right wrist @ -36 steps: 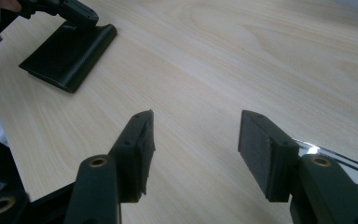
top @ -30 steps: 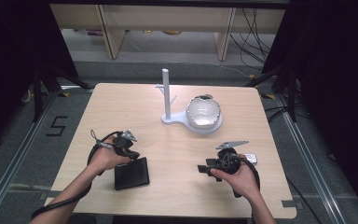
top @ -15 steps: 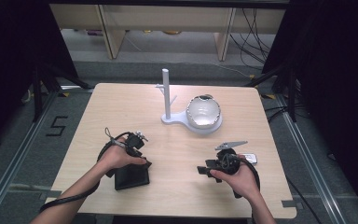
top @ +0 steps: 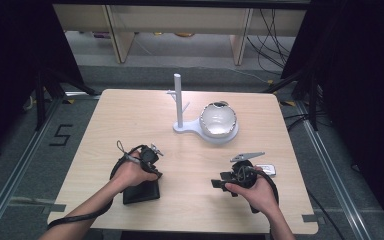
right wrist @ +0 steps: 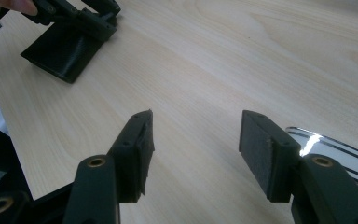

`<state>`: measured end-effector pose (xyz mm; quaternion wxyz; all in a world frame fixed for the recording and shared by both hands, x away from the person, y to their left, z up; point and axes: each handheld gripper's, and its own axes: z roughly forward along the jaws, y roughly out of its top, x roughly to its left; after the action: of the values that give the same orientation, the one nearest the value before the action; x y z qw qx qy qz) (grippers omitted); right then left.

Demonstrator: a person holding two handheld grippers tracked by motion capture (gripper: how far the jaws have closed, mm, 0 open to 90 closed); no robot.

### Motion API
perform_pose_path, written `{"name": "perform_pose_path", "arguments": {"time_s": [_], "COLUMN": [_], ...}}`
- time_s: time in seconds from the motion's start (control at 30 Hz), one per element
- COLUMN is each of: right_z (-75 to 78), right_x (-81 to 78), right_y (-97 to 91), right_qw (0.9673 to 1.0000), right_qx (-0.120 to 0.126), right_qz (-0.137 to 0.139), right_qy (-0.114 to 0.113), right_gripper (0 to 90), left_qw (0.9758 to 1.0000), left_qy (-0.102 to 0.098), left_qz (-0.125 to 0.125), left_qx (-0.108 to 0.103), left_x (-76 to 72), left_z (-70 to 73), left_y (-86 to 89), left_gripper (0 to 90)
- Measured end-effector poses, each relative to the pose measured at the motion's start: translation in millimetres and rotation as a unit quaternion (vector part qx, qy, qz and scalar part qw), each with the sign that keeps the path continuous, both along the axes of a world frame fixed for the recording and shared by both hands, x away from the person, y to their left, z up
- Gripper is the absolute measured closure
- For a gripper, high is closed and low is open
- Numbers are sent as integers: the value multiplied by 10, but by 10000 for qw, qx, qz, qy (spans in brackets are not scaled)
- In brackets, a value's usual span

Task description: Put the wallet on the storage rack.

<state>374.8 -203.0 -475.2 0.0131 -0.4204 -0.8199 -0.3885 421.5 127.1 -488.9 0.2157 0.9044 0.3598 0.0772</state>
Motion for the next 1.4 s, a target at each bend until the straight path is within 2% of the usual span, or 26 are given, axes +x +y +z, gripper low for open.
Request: {"name": "perform_pose_path", "arguments": {"time_s": [0.03, 0.17, 0.23, 0.33, 0.4, 0.43, 0.5, 0.53, 0.57, 0.6, 0.67, 0.7, 0.73, 0.77, 0.8, 0.83, 0.87, 0.93, 0.97, 1.03, 1.07, 1.1, 1.13, 1.2, 1.37, 1.4], "right_z": [9, 17, 12, 16, 21, 23, 27, 30, 48, 65, 101, 113, 113, 187, 187, 217, 279, 346, 346, 434, 522, 569, 595, 663, 712, 725], "right_x": [-9, -22, -10, -14, -14, -12, -8, -8, -8, -10, -6, 4, 4, -7, -7, -10, 13, 20, 20, 28, 71, 70, 81, 106, 176, 181], "right_y": [-8, 1, -9, -5, -8, -8, -9, -7, 9, 27, 60, 85, 85, 152, 152, 172, 233, 285, 285, 349, 407, 452, 480, 573, 696, 723], "right_qw": [10000, 9999, 10000, 10000, 10000, 10000, 9999, 9999, 10000, 10000, 10000, 9999, 9999, 9999, 9999, 9999, 9995, 9992, 9992, 9990, 9986, 9983, 9979, 9975, 9975, 9977], "right_qx": [-62, -38, -65, -49, -51, -58, -87, -87, -53, -34, -30, 56, 56, 76, 76, 67, 170, 253, 253, 337, 428, 502, 561, 610, 613, 586], "right_qz": [-49, -78, -42, -66, -63, -56, -42, -32, -20, -9, 46, 102, 102, 90, 90, 107, 262, 298, 298, 262, 291, 237, 278, 291, 268, 170], "right_qy": [-48, 52, -40, -9, -25, -19, -45, -39, -56, -15, -27, -17, -17, -6, -6, 10, -27, 36, 36, 126, 44, 146, 175, 199, 239, 284], "right_gripper": [459, 458, 458, 458, 458, 458, 459, 460, 463, 464, 467, 468, 468, 469, 469, 469, 471, 473, 473, 474, 474, 474, 473, 468, 457, 453], "left_qw": [10000, 9998, 9996, 9995, 9995, 9994, 9991, 9984, 9970, 9933, 9861, 9810, 9810, 9738, 9738, 9716, 9673, 9622, 9622, 9580, 9563, 9565, 9552, 9561, 9553, 9553], "left_qy": [-35, -177, -205, -231, -218, -226, -242, -305, -407, -514, -665, -771, -771, -892, -892, -985, -1129, -1214, -1214, -1372, -1479, -1503, -1545, -1619, -1697, -1709], "left_qz": [-48, -96, -175, -206, -230, -111, -87, -7, 11, 98, 169, 214, 214, 254, 254, 228, 224, 297, 297, 316, 359, 312, 293, 256, 249, 230], "left_qx": [-4, -31, -15, 10, -64, -254, -325, -485, -663, -1032, -1513, -1770, -1770, -2076, -2076, -2141, -2262, -2421, -2421, -2499, -2497, -2480, -2505, -2429, -2409, -2403], "left_x": [-11, -14, -11, -4, 5, 0, -4, -16, -23, -42, -61, -75, -75, -93, -93, -102, -106, -98, -98, -83, -87, -82, -78, -78, -57, -52], "left_z": [1, -8, -6, 7, 12, 29, 40, 79, 117, 213, 326, 378, 378, 470, 470, 523, 570, 601, 601, 616, 622, 634, 638, 653, 675, 682], "left_y": [17, 14, -1, 3, 28, 71, 87, 117, 149, 192, 226, 230, 230, 226, 226, 223, 196, 144, 144, 76, 36, -32, -73, -150, -258, -282], "left_gripper": [659, 717, 753, 795, 806, 810, 813, 813, 815, 815, 816, 816, 816, 817, 817, 817, 817, 817, 817, 817, 816, 816, 816, 817, 819, 819]}}
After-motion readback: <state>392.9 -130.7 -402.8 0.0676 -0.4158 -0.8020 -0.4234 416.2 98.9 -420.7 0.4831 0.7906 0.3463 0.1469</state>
